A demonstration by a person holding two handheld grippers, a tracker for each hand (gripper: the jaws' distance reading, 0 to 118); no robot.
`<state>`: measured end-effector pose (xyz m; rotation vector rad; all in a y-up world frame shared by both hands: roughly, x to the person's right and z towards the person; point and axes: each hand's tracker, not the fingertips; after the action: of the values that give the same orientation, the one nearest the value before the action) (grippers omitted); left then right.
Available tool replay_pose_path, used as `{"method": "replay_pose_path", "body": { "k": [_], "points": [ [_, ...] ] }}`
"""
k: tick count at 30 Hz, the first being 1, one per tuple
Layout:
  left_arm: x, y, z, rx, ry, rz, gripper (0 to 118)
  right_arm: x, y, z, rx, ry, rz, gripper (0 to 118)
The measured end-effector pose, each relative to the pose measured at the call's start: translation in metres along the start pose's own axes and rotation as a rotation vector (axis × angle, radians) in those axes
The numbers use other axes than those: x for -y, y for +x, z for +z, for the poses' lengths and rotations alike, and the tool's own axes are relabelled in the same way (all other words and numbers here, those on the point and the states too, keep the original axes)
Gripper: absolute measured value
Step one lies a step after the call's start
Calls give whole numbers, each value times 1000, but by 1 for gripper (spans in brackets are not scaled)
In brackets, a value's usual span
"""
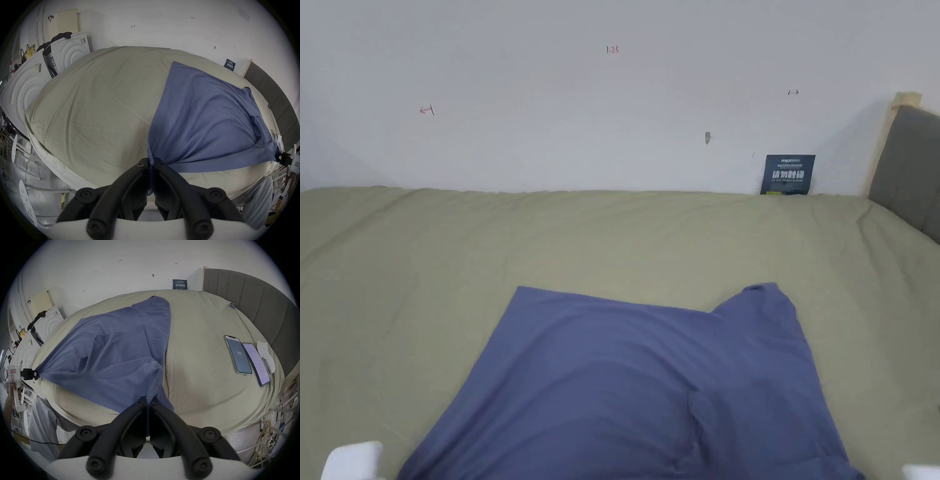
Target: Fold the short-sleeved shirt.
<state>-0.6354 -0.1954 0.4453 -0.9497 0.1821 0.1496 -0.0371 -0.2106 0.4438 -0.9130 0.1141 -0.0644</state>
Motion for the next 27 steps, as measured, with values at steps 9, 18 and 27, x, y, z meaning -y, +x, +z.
{"method": "replay_pose_path", "body": {
  "k": [9, 18, 27],
  "points": [
    [12, -5, 8, 59, 46, 38, 115, 8, -1, 9, 41, 64, -85, 118],
    [18, -11, 38, 45, 84, -41, 0, 26, -1, 36, 197, 86, -260, 28],
    [25, -32, 29, 23, 46, 14, 0, 22, -15, 29, 83, 82, -38, 1]
  ]
}}
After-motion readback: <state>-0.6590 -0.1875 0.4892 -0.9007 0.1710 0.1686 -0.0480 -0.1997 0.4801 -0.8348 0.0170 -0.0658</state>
